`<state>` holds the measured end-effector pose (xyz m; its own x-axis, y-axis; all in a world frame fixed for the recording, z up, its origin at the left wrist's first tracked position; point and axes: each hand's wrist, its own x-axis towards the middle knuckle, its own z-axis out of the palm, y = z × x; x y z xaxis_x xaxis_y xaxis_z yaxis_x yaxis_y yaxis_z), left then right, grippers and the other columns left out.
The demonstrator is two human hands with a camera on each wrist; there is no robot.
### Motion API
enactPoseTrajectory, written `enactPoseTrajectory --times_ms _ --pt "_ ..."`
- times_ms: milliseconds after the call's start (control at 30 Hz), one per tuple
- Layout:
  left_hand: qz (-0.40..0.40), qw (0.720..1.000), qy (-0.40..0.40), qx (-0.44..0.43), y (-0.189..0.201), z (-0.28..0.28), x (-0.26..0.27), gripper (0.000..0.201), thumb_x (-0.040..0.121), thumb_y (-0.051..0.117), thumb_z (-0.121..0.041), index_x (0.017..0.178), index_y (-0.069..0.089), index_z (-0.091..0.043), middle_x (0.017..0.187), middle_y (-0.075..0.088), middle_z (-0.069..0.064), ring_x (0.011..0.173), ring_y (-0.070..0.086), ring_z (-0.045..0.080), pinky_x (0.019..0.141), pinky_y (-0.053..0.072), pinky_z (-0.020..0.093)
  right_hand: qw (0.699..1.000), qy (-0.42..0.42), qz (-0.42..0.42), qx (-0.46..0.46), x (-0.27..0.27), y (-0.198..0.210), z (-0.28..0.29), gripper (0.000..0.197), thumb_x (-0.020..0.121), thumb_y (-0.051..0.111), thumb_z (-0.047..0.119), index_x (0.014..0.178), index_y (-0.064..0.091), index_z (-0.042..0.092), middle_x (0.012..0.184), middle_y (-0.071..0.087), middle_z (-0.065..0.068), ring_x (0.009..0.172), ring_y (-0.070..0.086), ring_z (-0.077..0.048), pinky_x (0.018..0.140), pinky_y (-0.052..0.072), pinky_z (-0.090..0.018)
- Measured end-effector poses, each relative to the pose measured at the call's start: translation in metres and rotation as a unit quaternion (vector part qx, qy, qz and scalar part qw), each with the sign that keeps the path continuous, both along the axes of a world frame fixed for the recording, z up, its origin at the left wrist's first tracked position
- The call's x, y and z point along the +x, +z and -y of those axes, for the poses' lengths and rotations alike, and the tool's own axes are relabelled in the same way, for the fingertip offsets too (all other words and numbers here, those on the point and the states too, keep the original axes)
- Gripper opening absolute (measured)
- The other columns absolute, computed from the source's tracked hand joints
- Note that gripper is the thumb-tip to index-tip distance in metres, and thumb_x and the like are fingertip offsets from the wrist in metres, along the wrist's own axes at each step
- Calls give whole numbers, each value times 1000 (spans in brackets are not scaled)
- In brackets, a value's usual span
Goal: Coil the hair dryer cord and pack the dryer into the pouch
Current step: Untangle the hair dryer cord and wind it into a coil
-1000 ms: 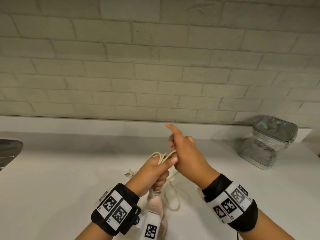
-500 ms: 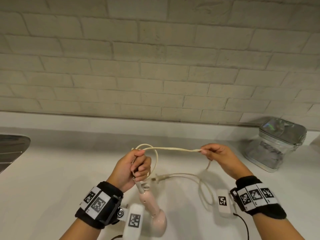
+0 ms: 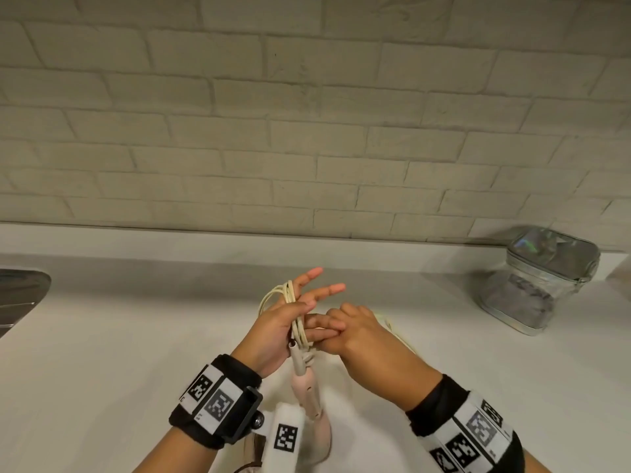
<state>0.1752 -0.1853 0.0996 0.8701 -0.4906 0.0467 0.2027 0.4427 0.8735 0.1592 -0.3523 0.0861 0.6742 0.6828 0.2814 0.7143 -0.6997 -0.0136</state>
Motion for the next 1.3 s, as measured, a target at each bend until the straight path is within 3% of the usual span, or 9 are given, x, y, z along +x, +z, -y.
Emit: enactPoseTrajectory --times_ms 200,367,533,700,800,967,1067,1167,1300 --pt "38 995 30 92 1 10 1 34 93 41 -9 121 53 -25 109 70 4 84 67 10 63 53 21 987 2 4 160 -15 15 -2 30 73 67 6 84 42 20 80 60 1 78 46 -9 75 32 -17" --pt "72 971 4 229 5 17 -7 26 96 34 -33 115 52 -26 59 62 -3 39 45 13 41 39 23 958 -114 -93 246 -11 36 3 47 68 75 41 83 33 28 54 43 12 48 42 -10 44 31 -14" --pt "110 948 -38 295 9 15 -13 47 84 47 -50 109 60 -13 38 29 -10 34 21 6 34 21 17 939 -83 -216 254 14 58 30 24 68 77 14 74 55 19 64 51 8 60 47 -7 61 45 -28" --pt "98 951 -17 294 9 8 -15 47 84 57 -41 45 53 -15 35 27 -6 31 20 11 35 18 18 961 -123 -103 227 24 57 44 3 84 63 14 81 62 16 79 62 0 73 56 -15 69 48 -32" --pt "65 973 2 222 6 3 -17 50 82 49 -28 35 35 -17 31 27 -7 30 21 10 36 17 16 971 -187 -47 142 22 46 43 11 92 51 25 89 56 16 73 60 -1 65 51 -18 65 42 -30" --pt "-15 997 41 59 -2 -10 -13 51 81 43 -29 33 35 -15 25 27 -4 25 18 8 33 17 14 966 -239 -101 -16 27 27 49 20 95 42 36 80 46 23 54 44 9 64 53 -20 113 10 -33" --pt "-31 998 49 1 -4 -17 -11 47 77 52 -34 36 41 -13 29 32 -3 25 19 5 32 16 12 950 -230 -208 12 25 21 49 21 91 51 36 74 47 25 57 49 5 60 59 -21 80 47 -29" --pt "-45 997 1 -55 -5 -21 -12 41 66 72 -42 49 55 -9 32 36 -3 24 17 4 31 21 8 901 -214 -266 266 26 16 43 24 92 52 25 69 56 23 62 58 -3 36 49 -14 41 45 -25" --pt "-21 995 -88 -43 -3 -16 -15 38 72 64 -41 93 70 -10 32 39 -6 29 11 8 33 16 11 857 -237 -220 401 34 1 28 24 93 53 18 72 64 22 48 52 4 39 43 -8 45 42 -25"
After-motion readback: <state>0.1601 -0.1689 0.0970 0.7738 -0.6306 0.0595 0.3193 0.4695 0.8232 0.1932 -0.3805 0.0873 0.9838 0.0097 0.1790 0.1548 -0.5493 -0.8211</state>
